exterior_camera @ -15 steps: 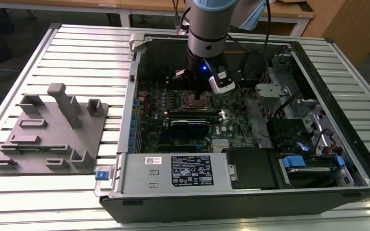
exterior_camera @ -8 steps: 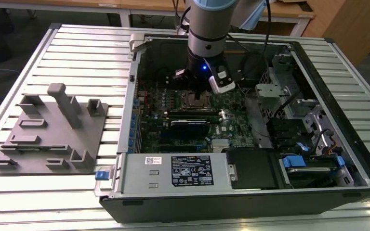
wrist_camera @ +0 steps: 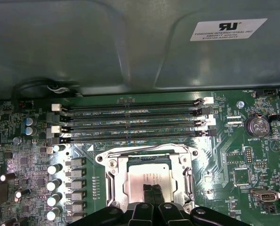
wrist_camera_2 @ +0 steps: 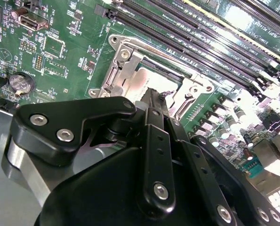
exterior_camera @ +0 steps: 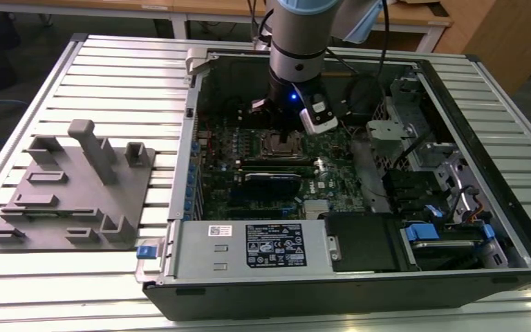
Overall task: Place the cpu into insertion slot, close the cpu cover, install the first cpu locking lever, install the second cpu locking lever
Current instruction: 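Install the second cpu locking lever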
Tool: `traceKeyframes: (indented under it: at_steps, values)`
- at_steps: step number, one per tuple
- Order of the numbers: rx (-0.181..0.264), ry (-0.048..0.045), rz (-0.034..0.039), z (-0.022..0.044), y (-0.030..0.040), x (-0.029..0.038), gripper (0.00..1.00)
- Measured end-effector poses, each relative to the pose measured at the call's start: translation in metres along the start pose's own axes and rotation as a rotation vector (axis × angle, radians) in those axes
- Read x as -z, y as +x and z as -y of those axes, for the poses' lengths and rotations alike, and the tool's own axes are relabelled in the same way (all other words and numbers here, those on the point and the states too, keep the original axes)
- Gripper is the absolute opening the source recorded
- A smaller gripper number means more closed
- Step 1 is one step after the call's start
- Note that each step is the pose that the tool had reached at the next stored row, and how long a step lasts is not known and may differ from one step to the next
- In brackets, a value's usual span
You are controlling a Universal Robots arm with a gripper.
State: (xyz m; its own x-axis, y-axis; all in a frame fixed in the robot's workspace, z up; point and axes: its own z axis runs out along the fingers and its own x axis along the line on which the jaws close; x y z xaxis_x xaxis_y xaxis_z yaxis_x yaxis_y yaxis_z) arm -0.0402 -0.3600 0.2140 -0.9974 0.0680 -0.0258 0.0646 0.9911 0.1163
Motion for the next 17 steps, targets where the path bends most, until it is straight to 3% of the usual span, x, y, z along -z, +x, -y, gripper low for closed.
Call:
traceKeyframes:
  at_steps: [5,10,14,16,17]
  values:
    - [0.000,0.0000,0.0000,0.0000,0.0000,0.0002,0.10]
    - [0.000,0.0002,-0.0001,-0.0022,-0.0005,0.0193,0.10]
    - [0.000,-0.0001,0.0000,-0.0024,-0.0005,0.0199,0.10]
    - [0.002,0.0011,-0.0020,-0.0036,-0.0007,0.0255,0.10]
    - [0.003,0.0023,-0.0041,-0.0048,-0.0010,0.0314,0.10]
